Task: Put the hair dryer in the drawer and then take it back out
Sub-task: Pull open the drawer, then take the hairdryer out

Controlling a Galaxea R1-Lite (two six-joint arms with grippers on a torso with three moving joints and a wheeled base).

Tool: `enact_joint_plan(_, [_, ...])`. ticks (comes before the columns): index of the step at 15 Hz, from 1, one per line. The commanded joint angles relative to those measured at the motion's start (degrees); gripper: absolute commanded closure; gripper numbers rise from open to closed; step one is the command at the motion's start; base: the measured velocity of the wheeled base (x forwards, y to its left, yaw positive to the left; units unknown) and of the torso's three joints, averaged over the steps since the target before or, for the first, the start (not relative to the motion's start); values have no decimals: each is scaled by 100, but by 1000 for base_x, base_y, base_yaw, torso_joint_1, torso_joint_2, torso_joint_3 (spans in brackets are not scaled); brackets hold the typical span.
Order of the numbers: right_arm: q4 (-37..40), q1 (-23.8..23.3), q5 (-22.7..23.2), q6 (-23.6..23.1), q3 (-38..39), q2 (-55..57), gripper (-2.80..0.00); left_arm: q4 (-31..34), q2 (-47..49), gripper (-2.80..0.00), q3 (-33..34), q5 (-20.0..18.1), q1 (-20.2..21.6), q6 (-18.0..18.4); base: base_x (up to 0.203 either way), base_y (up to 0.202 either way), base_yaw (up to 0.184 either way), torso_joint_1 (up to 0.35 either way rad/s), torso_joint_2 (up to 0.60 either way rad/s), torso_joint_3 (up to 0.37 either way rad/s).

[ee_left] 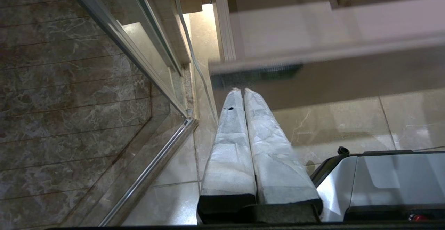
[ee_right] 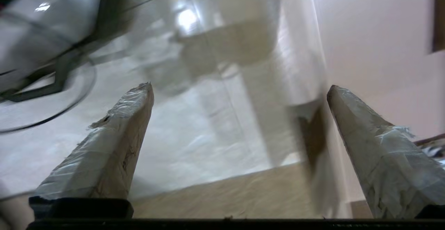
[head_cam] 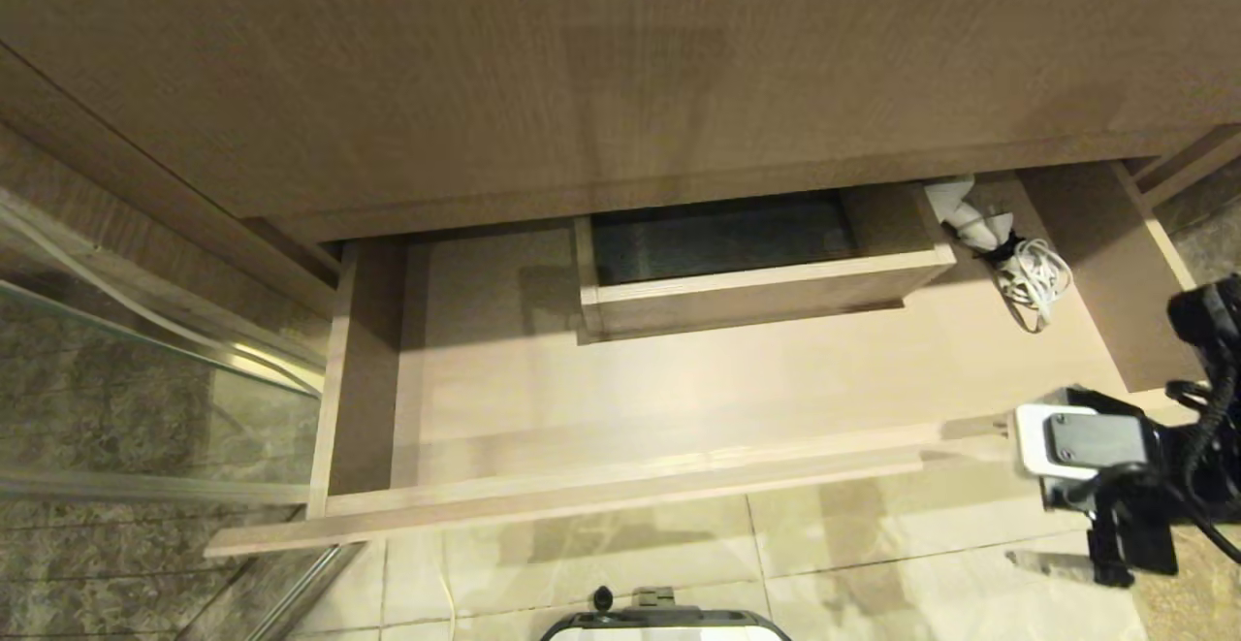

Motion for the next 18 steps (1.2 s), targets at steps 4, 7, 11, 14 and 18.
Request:
enact_joint_plan(4, [249, -106, 235, 212, 916, -1729, -280, -2, 0, 0, 0, -1, 2, -1, 0, 0, 0, 0, 0, 0])
enact_joint_plan(7, [95, -150, 229, 1213, 813, -1940, -280, -2, 0, 0, 0, -1, 2, -1, 0, 0, 0, 0, 0, 0])
enact_joint_plan(11, [-92, -417, 206, 1585, 756, -2104, 0, -2, 0, 0, 0, -1, 2, -1, 0, 0, 0, 0, 0, 0])
enact_joint_plan(14, [-92, -641, 215, 1610, 677, -2162, 0, -2, 0, 0, 0, -1, 2, -1, 0, 0, 0, 0, 0, 0])
enact_joint_plan(18, [-99, -925, 211, 1610, 128, -2009, 0, -2, 0, 0, 0, -1, 2, -1, 0, 0, 0, 0, 0, 0])
